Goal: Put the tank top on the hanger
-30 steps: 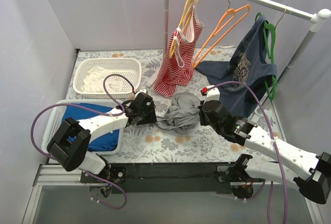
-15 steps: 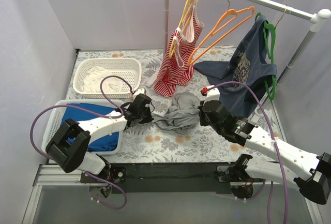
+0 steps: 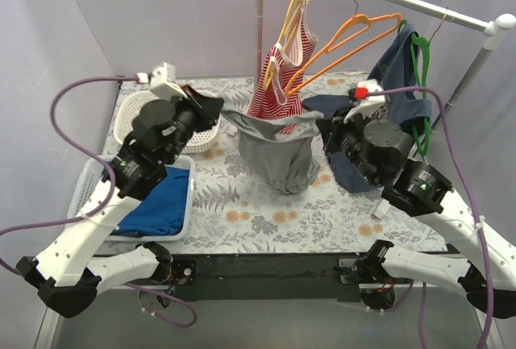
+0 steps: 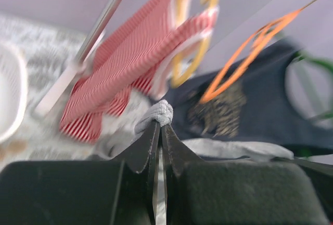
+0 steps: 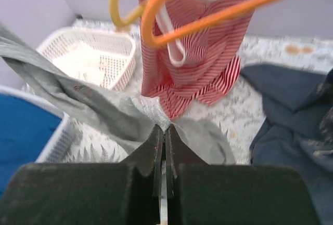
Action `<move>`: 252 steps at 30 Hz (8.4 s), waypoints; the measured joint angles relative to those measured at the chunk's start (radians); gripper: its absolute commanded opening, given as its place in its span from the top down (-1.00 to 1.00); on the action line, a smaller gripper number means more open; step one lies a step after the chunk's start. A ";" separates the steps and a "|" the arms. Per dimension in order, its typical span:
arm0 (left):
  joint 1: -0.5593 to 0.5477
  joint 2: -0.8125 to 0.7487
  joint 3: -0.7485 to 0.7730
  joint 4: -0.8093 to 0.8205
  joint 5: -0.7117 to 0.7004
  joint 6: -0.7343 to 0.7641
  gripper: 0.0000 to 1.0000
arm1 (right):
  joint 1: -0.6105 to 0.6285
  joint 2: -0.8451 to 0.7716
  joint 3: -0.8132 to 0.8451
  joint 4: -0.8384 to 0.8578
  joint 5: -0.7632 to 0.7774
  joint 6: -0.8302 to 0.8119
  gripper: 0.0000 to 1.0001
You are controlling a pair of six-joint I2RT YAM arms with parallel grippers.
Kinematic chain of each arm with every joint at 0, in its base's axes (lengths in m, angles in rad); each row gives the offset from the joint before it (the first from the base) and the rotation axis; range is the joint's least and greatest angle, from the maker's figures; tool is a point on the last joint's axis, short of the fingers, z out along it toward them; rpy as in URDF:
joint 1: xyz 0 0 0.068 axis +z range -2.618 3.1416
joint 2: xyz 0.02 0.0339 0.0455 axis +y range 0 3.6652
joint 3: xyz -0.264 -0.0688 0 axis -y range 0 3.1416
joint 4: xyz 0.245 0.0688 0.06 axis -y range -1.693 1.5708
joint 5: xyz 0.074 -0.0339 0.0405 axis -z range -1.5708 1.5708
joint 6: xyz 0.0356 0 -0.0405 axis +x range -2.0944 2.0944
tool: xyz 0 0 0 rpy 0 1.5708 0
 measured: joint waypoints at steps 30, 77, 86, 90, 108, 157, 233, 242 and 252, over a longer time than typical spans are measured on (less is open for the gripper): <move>0.000 0.087 0.314 0.097 0.105 0.103 1.00 | 0.000 -0.008 0.162 0.199 0.004 -0.094 0.97; 0.000 0.172 -0.435 0.152 0.265 -0.052 0.03 | -0.242 -0.243 -0.668 0.151 -0.416 0.274 -0.52; 0.000 0.058 -0.352 0.075 0.261 -0.023 0.00 | -0.216 -0.134 -0.549 0.099 -0.640 0.179 -0.51; 0.000 0.053 -0.352 0.055 0.261 -0.021 0.01 | -0.153 -0.026 -0.313 0.108 -0.687 0.109 -0.49; 0.000 0.032 -0.339 0.017 0.257 -0.010 -0.04 | -0.089 0.311 0.483 0.153 -0.038 -0.410 -0.53; 0.000 0.002 -0.307 -0.026 0.280 0.043 -0.02 | -0.775 0.382 0.406 -0.030 -0.623 -0.223 0.96; -0.161 0.244 -0.565 0.077 0.169 -0.056 0.14 | -0.405 -0.305 -0.205 -0.458 -0.349 0.016 0.97; -0.161 0.231 -0.565 0.076 0.165 -0.048 0.13 | -0.405 -0.230 -0.098 -0.426 -0.422 -0.003 0.97; -0.161 0.199 -0.565 0.075 0.154 -0.046 0.12 | -0.404 -0.179 0.048 -0.367 -0.393 -0.011 0.97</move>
